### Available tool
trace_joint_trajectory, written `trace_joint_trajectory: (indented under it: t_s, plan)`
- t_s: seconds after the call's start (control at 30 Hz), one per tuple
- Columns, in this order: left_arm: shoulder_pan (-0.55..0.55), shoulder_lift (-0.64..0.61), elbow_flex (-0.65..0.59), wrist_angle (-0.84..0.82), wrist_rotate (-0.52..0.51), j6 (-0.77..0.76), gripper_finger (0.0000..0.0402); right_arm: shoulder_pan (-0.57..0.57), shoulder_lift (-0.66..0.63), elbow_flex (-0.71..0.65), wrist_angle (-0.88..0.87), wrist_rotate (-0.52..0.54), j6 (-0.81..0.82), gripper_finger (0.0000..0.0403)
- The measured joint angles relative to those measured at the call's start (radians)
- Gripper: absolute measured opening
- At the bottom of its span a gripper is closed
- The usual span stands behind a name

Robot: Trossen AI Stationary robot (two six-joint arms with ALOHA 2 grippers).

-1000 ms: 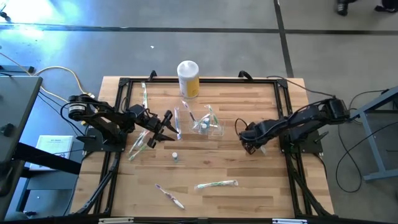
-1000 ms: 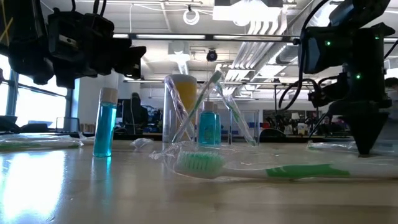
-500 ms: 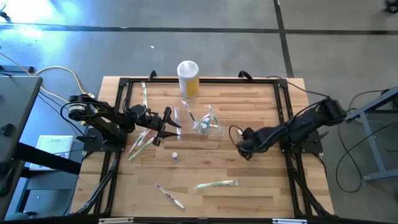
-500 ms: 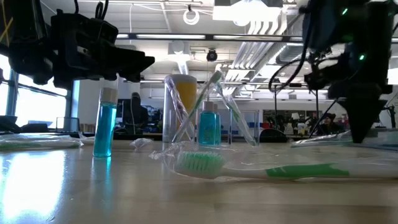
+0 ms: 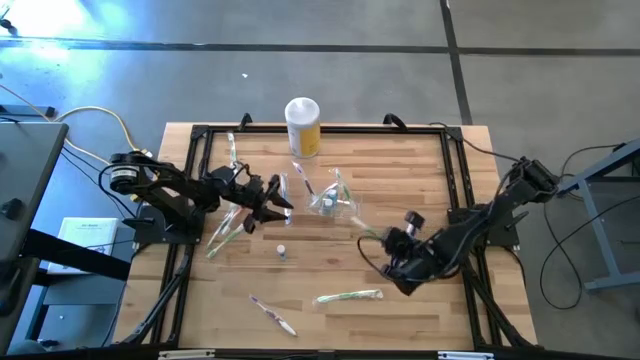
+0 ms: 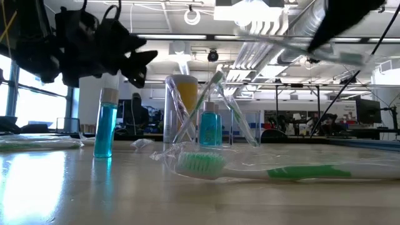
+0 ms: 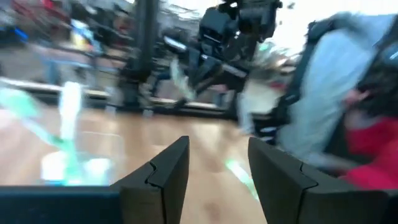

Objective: Pick & Place toothbrushing station
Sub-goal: Put the green toothbrush into the right section of the transparent organizer

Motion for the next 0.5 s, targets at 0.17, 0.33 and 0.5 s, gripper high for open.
trace_joint_trajectory:
  t_s: [0.17,0.33,0.5]
  plan:
    - [0.0,0.0,0.1,-0.102,0.094,-0.334,0.0159,0.008,0.0,-0.003,0.211,0.229,-0.438,0.0003]
    - [0.0,0.0,0.205,-0.288,0.182,-0.54,0.0159,-0.025,0.018,-0.005,0.422,0.294,-0.793,0.0003]
    - [0.0,0.0,0.266,-0.356,0.232,-0.563,0.0159,-0.038,0.083,-0.004,0.557,0.276,-1.017,0.0003]
